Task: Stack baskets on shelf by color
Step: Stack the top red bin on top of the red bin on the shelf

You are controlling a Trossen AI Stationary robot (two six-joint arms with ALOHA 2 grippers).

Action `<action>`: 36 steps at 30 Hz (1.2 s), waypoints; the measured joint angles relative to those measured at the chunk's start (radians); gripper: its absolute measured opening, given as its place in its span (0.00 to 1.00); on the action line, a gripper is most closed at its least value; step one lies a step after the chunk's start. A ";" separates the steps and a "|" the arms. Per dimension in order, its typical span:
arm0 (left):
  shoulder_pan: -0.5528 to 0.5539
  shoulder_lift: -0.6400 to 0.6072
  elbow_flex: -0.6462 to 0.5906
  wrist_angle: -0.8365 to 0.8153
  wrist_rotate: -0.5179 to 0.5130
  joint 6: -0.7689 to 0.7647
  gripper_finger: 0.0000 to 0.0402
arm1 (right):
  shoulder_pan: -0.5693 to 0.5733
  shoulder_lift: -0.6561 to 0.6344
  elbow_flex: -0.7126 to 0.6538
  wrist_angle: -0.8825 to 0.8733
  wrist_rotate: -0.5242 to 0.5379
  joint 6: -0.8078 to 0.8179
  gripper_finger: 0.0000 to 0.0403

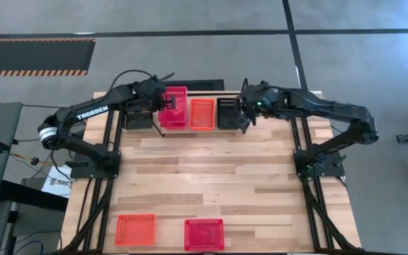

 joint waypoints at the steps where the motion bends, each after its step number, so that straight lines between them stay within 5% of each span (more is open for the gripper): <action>1: 0.000 0.009 0.001 -0.001 0.003 0.001 0.00 | 0.001 0.006 0.000 -0.001 0.000 0.006 0.14; 12: -0.006 0.177 0.028 -0.032 0.007 0.042 0.00 | 0.052 -0.001 0.000 -0.005 -0.002 0.022 0.16; 21: -0.001 0.187 0.113 -0.094 -0.051 0.037 0.00 | 0.067 -0.005 0.001 -0.027 0.000 -0.015 0.16; 36: -0.006 0.188 0.076 -0.114 -0.049 -0.060 0.00 | 0.066 -0.011 0.001 -0.055 0.002 -0.091 0.16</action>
